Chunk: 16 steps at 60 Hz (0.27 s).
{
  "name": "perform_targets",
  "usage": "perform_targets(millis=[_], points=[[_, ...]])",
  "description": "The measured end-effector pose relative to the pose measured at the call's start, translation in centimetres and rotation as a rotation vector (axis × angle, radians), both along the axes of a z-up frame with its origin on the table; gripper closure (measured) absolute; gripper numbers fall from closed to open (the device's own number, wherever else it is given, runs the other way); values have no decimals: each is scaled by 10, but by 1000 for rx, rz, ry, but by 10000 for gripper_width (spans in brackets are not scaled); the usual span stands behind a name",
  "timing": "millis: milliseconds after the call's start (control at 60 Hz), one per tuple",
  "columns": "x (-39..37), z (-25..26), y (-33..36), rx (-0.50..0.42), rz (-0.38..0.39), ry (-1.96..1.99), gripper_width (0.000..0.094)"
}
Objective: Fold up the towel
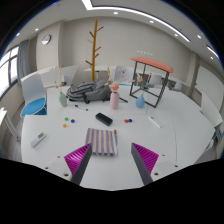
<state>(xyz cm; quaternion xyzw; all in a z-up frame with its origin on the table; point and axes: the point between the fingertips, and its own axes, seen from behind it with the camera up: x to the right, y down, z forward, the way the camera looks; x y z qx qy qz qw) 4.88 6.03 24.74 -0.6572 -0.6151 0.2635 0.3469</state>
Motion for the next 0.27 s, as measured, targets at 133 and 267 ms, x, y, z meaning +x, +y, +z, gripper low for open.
perform_targets(millis=[133, 267], points=[[8, -6, -5, -12, 2, -5, 85], [14, -15, -8, -13, 20, -15, 85]])
